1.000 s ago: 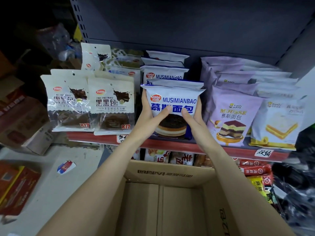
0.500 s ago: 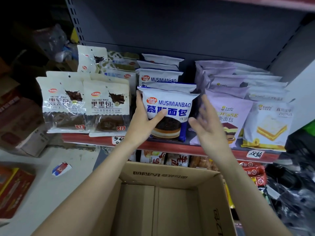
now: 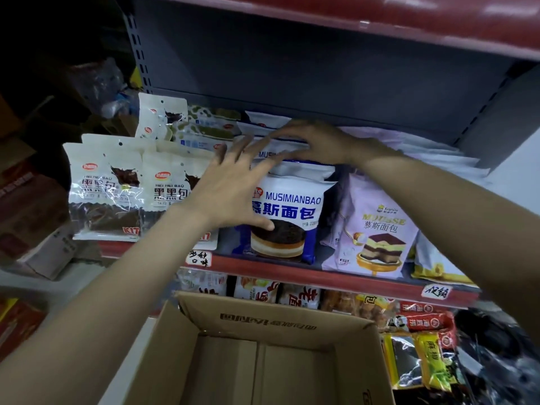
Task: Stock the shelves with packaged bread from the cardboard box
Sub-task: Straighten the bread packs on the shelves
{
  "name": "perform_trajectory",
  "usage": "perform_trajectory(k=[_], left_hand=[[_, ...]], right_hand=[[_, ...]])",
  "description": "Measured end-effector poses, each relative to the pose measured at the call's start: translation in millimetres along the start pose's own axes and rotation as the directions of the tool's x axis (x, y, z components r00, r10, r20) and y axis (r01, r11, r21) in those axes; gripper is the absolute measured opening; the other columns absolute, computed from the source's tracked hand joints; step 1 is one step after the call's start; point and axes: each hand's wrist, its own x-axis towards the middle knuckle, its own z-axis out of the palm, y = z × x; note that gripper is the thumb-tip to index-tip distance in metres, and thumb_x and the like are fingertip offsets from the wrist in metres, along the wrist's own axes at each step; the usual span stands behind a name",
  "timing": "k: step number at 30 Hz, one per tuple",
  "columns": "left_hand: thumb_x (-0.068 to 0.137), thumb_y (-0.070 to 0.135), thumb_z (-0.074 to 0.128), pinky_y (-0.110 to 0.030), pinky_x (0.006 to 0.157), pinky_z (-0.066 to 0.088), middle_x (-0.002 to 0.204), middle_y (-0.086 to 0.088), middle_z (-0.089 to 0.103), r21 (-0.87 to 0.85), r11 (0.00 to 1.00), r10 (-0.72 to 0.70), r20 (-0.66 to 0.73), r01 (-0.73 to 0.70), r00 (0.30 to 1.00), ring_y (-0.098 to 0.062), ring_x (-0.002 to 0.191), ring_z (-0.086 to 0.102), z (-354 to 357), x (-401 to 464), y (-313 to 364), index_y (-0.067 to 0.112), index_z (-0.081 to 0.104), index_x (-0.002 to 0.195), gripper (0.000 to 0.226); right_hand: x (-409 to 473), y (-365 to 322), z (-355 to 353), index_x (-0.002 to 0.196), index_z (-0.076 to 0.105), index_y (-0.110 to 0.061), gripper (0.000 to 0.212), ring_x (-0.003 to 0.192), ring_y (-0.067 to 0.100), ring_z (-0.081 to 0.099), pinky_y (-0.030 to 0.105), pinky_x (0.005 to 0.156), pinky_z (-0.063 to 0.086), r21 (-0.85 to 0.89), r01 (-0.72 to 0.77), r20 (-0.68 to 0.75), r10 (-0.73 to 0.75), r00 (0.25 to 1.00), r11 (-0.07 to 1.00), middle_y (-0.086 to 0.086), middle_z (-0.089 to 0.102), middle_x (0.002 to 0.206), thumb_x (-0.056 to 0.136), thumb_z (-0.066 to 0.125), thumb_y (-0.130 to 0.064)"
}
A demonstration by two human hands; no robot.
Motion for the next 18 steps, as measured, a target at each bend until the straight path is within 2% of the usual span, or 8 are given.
perform_trajectory(k=[2,4,5,8,11,15,18], left_hand=[[0.063,0.069,0.071,-0.045,0.116,0.015,0.159,0.001,0.008,-0.028,1.000,0.007,0.097,-0.005,0.995,-0.025,0.145,0.006,1,9,0,0.040,0.005,0.149,0.112],[0.065,0.064,0.072,-0.044,0.110,0.029,0.157,0.003,0.017,-0.107,0.994,0.022,0.131,-0.008,0.991,-0.025,0.142,0.015,3,11,1,0.043,0.012,0.147,0.104],[0.066,0.062,0.073,-0.044,0.108,0.031,0.155,0.003,0.020,-0.148,0.989,0.029,0.129,-0.009,0.991,-0.025,0.141,0.018,5,11,2,0.043,0.017,0.146,0.100],[0.068,0.056,0.075,-0.041,0.111,0.026,0.154,0.002,0.021,-0.231,0.973,0.047,0.099,-0.023,0.994,-0.024,0.140,0.014,12,11,5,0.040,0.025,0.144,0.092],[0.069,0.053,0.076,-0.041,0.113,0.021,0.155,0.001,0.018,-0.272,0.961,0.071,0.078,-0.047,0.994,-0.024,0.141,0.009,19,14,11,0.037,0.027,0.144,0.091],[0.069,0.055,0.075,-0.046,0.113,0.028,0.155,-0.001,0.017,-0.237,0.970,0.080,0.081,-0.059,0.994,-0.026,0.142,0.008,21,19,15,0.037,0.025,0.145,0.092],[0.069,0.057,0.074,-0.047,0.113,0.028,0.155,-0.002,0.018,-0.203,0.978,0.066,0.097,-0.045,0.993,-0.028,0.141,0.010,19,18,15,0.038,0.024,0.146,0.093]], right_hand=[[13,7,4,0.138,0.047,-0.021,0.049,0.128,0.018,0.045,0.020,0.103,0.031,0.002,-0.009,0.070,0.009,0.997,1.000,0.004,0.049,0.140,0.091,0.061,-0.027],[20,12,6,0.140,0.044,-0.024,0.051,0.132,0.015,0.041,0.020,0.107,0.029,0.028,-0.010,0.130,0.006,0.992,1.000,0.000,0.045,0.145,0.092,0.060,-0.027],[22,14,6,0.140,0.044,-0.025,0.051,0.132,0.015,0.041,0.024,0.109,0.030,0.040,0.004,0.143,-0.010,0.990,0.999,0.000,0.045,0.145,0.091,0.061,-0.026],[23,17,7,0.138,0.047,-0.022,0.054,0.131,0.017,0.043,0.032,0.112,0.032,0.096,0.038,0.150,-0.052,0.987,0.995,0.002,0.048,0.142,0.087,0.066,-0.016],[17,24,5,0.135,0.051,-0.019,0.054,0.128,0.017,0.045,0.030,0.110,0.033,0.133,0.031,0.131,-0.048,0.990,0.991,0.003,0.050,0.139,0.085,0.068,-0.011],[7,32,1,0.135,0.050,-0.020,0.054,0.129,0.014,0.043,0.029,0.111,0.030,0.170,0.019,0.150,-0.045,0.988,0.985,-0.005,0.048,0.137,0.086,0.066,-0.009],[7,32,-2,0.135,0.049,-0.021,0.054,0.126,0.011,0.041,0.025,0.109,0.028,0.170,0.006,0.178,-0.036,0.983,0.985,-0.003,0.048,0.135,0.086,0.065,-0.004]])
